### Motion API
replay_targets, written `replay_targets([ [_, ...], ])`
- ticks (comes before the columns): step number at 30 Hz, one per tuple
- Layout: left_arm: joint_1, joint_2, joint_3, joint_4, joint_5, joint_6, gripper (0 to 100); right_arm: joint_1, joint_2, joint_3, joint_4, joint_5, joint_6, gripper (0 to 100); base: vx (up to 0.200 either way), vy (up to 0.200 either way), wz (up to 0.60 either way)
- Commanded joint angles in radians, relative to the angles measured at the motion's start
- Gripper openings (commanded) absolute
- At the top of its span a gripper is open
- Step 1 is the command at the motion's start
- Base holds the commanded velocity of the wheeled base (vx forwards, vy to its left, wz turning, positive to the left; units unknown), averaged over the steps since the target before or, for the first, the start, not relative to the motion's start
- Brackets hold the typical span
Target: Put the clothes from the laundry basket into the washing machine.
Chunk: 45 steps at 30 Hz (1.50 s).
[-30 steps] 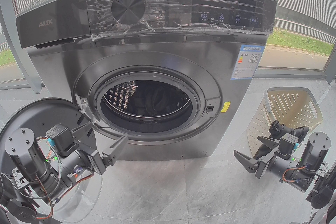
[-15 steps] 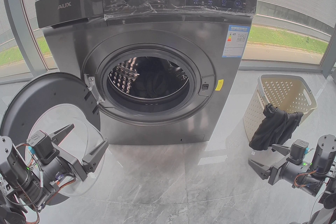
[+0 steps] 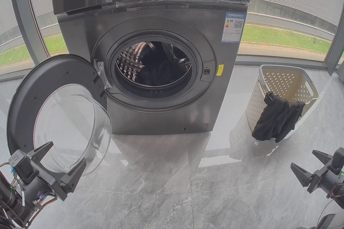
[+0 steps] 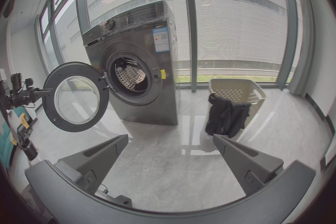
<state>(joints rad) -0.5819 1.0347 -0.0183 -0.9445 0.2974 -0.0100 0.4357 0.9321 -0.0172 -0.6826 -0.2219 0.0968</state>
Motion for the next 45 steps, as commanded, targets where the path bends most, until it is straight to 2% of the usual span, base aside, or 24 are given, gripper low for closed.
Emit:
replay_targets([
  [1,0.062,-0.498,0.018,0.457,0.06,-0.019,100,-0.227,-0.625,0.017,0.422,0.018,-0.095,100,0.0,0.0,0.0],
  [3,0.111,-0.613,0.018,0.556,0.045,-0.021,100,-0.272,-0.747,0.011,0.508,0.052,-0.126,100,0.0,0.0,0.0],
  [5,0.146,-0.736,0.018,0.628,0.009,-0.005,100,-0.322,-0.835,-0.01,0.597,0.073,-0.147,100,0.0,0.0,0.0],
  [9,0.257,-0.852,0.018,0.708,-0.072,0.016,100,-0.351,-0.842,0.003,0.592,0.062,-0.141,100,0.0,0.0,0.0],
  [11,0.298,-0.906,0.018,0.739,-0.098,0.024,100,-0.408,-0.865,0.017,0.61,0.079,-0.152,100,0.0,0.0,0.0],
  [12,0.326,-0.929,0.018,0.76,-0.107,0.024,100,-0.439,-0.892,0.017,0.629,0.104,-0.146,100,0.0,0.0,0.0],
  [14,0.361,-0.943,0.018,0.817,-0.107,0.012,100,-0.445,-0.924,0.006,0.656,0.153,-0.14,100,0.0,0.0,0.0],
  [16,0.369,-0.943,0.018,0.863,-0.092,0.004,100,-0.44,-0.924,0.002,0.666,0.147,-0.137,100,0.0,0.0,0.0],
  [18,0.386,-0.943,0.018,0.874,-0.081,-0.024,100,-0.44,-0.924,0.002,0.672,0.142,-0.091,100,0.0,0.0,0.0],
  [19,0.404,-0.941,0.018,0.874,-0.08,-0.021,100,-0.44,-0.924,0.006,0.67,0.147,-0.046,100,0.0,0.0,0.0],
  [20,0.425,-0.941,0.018,0.874,-0.08,-0.019,100,-0.44,-0.924,0.006,0.672,0.147,-0.04,100,0.0,0.0,0.0],
  [22,0.498,-0.943,0.018,0.872,-0.077,-0.013,100,-0.439,-0.924,0.008,0.672,0.162,-0.062,100,0.0,0.0,0.0],
  [23,0.502,-0.943,0.018,0.874,-0.077,-0.011,100,-0.439,-0.924,0.008,0.672,0.164,-0.065,100,0.0,0.0,0.0],
  [24,0.583,-0.979,0.018,0.877,-0.095,0.007,100,-0.439,-0.924,0.017,0.673,0.233,-0.106,100,0.0,0.0,0.0],
  [25,0.591,-0.986,0.018,0.88,-0.1,0.007,100,-0.44,-0.924,0.017,0.673,0.24,-0.109,100,0.0,0.0,0.0],
  [26,0.594,-1.027,0.018,0.879,-0.13,0.022,100,-0.439,-0.923,0.017,0.675,0.268,-0.124,100,0.0,0.0,0.0],
  [27,0.582,-1.033,0.018,0.879,-0.144,0.008,100,-0.44,-0.928,0.017,0.673,0.259,-0.121,100,0.0,0.0,0.0],
  [29,0.579,-1.032,0.014,0.889,-0.155,0.008,100,-0.44,-0.928,0.017,0.673,0.251,-0.117,100,0.0,0.0,0.0],
  [30,0.58,-1.032,0.014,0.895,-0.156,0.024,100,-0.439,-0.928,0.017,0.673,0.246,-0.115,100,0.0,0.0,0.0],
  [34,0.579,-1.033,0.003,0.928,-0.159,0.038,100,-0.439,-0.928,0.017,0.673,0.248,-0.117,100,0.0,0.0,0.0],
  [35,0.58,-1.033,0.006,0.921,-0.164,0.022,100,-0.439,-0.928,0.017,0.673,0.246,-0.117,100,0.0,0.0,0.0],
  [38,0.579,-1.033,0.015,0.925,-0.259,-0.041,100,-0.44,-0.928,0.017,0.673,0.248,-0.117,100,0.0,0.0,0.0],
  [40,0.577,-1.032,0.015,0.925,-0.273,-0.047,100,-0.439,-0.928,0.017,0.673,0.248,-0.117,100,0.0,0.0,0.0],
  [45,0.58,-1.035,0.017,0.923,-0.262,-0.042,100,-0.44,-0.928,0.017,0.673,0.246,-0.117,100,0.0,-0.04,0.0],
])
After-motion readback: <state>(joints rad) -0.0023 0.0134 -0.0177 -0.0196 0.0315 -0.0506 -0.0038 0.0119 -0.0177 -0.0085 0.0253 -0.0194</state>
